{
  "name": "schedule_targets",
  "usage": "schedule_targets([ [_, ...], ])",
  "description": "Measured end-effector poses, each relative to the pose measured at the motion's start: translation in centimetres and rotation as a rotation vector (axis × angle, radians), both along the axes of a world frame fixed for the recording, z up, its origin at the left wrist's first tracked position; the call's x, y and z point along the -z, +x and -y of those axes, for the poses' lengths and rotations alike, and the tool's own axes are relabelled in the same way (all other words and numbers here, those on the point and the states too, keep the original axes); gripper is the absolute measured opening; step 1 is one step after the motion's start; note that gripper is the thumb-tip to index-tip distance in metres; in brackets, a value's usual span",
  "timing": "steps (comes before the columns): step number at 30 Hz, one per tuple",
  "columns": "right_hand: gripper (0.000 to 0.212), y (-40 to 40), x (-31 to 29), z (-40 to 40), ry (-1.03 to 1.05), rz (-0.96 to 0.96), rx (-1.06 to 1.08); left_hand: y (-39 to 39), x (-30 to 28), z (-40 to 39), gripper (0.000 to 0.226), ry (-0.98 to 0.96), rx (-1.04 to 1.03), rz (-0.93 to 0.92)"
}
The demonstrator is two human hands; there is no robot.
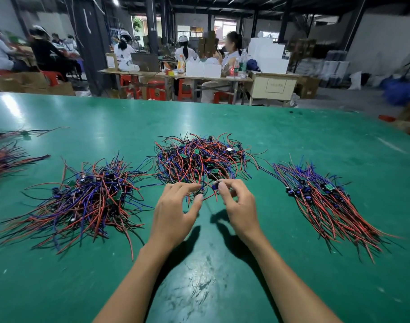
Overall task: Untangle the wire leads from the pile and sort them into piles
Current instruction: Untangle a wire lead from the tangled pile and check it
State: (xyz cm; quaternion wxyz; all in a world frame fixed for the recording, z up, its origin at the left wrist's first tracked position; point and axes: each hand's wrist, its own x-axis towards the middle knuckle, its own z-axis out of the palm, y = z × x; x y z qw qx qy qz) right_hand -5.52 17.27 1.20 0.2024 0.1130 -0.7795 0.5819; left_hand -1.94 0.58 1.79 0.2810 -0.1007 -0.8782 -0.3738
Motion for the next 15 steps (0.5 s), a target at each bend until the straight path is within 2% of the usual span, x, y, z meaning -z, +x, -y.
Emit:
schedule_targets([
  [2,0.021,1.1,-0.7,0.6,-0.274,0.169,-0.153,0.1,-0.2,-0.4,0.031,0.114,0.117,0.103],
  [4,0.024,1.6,-1.1,1.0,-0.352,0.248,-0.213,0.3,-0.4,-0.9,0.037,0.26,0.2,0.196],
  [8,0.019,1.9,-1.5,1.2,-0.35,0.253,-0.264,0.6,-0.8,-1.1,0.026,0.568,0.341,0.287],
  [12,0.013,2.0,-1.5,0.6,-0.323,0.171,-0.268,0.7,-0.9,-0.9,0.03,0.775,0.401,0.344],
  [15,0.017,1.9,-1.5,0.4,-0.203,0.067,-0.217,0.5,-1.2,-0.4,0.03,0.905,0.409,0.372],
])
